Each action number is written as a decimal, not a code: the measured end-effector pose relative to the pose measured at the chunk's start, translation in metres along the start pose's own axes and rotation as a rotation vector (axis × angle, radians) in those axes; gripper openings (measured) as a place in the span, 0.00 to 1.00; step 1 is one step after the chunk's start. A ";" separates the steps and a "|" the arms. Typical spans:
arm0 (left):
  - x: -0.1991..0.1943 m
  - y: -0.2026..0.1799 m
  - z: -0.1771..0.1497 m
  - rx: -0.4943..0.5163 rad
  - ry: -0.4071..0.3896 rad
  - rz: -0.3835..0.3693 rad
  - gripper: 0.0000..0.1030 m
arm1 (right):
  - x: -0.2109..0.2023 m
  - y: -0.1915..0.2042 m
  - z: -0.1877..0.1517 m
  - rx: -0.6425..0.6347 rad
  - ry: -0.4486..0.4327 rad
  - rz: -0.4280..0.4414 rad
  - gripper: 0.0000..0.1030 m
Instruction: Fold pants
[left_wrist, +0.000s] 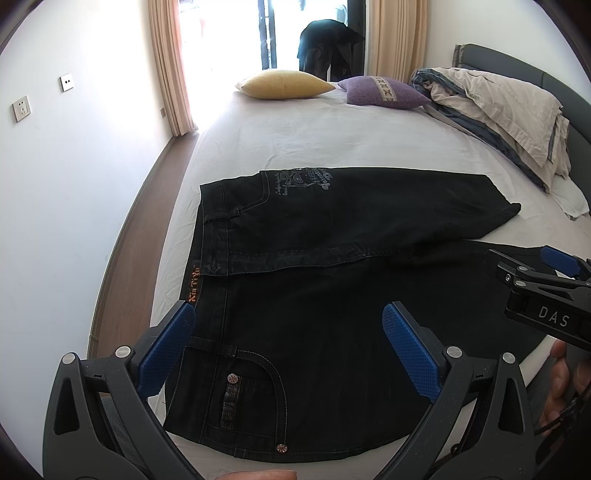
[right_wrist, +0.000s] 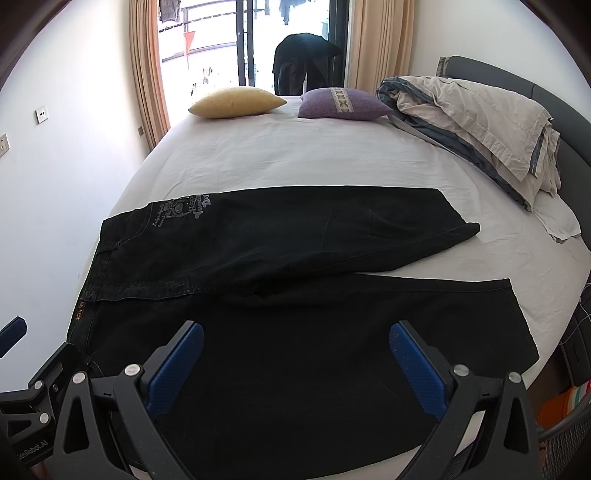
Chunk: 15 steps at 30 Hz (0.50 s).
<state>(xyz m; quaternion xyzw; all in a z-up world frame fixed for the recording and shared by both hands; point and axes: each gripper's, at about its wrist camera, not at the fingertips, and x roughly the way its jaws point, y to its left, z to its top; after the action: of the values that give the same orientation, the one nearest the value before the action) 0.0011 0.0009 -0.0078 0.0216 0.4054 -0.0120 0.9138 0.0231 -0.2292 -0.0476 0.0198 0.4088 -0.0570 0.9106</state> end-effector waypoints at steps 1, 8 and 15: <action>0.000 0.000 0.000 0.000 0.001 0.000 1.00 | 0.000 -0.001 0.000 0.000 0.001 -0.001 1.00; 0.001 0.000 -0.003 0.001 0.002 0.000 1.00 | 0.000 0.000 -0.001 0.000 0.001 0.000 1.00; 0.002 0.000 -0.005 0.000 0.004 -0.001 1.00 | 0.000 0.000 -0.001 -0.001 0.002 0.000 1.00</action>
<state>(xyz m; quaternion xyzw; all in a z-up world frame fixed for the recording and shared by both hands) -0.0016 0.0010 -0.0123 0.0217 0.4070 -0.0124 0.9131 0.0225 -0.2294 -0.0479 0.0195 0.4096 -0.0568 0.9103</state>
